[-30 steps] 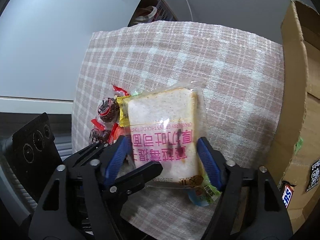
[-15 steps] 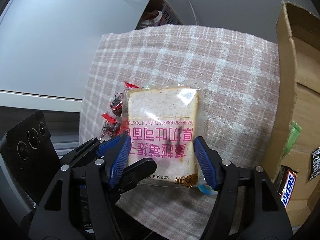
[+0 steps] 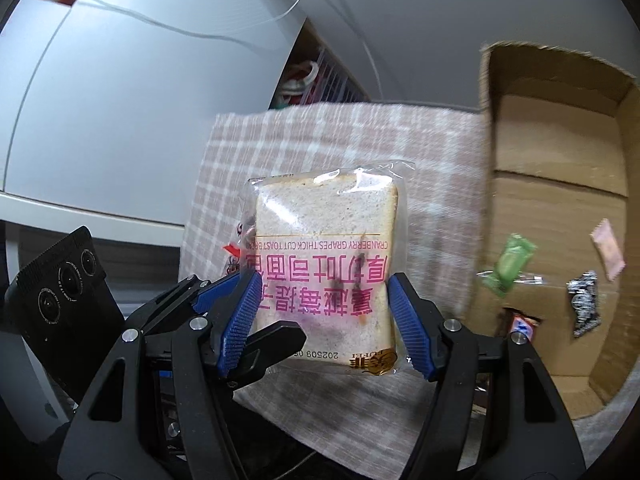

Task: Organize snacks
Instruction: 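Lift the bread bag with both tools toward the cardboard box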

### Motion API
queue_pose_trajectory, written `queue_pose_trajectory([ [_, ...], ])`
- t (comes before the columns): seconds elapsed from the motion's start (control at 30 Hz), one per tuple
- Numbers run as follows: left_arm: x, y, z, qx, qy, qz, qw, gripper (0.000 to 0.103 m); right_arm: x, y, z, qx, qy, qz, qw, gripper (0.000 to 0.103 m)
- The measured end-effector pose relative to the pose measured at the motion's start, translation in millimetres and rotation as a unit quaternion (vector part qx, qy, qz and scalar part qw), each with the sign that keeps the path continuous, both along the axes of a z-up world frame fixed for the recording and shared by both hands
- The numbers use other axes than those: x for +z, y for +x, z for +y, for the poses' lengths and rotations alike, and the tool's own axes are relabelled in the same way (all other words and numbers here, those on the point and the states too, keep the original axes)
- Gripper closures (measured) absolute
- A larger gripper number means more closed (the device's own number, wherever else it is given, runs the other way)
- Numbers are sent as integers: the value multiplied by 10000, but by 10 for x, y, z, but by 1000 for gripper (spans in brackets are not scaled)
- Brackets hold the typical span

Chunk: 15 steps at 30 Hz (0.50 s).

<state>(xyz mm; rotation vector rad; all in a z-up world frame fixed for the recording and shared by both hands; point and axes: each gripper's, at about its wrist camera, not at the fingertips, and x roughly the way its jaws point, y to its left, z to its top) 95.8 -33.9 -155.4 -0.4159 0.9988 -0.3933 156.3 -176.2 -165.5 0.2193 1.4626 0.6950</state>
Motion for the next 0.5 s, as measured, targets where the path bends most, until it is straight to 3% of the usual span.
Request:
queue_pose_trajectory([
  [0.5, 133, 479, -672, -669, 58, -319, 9972, 48, 263, 296, -797, -711, -130, -280, 9970, 34],
])
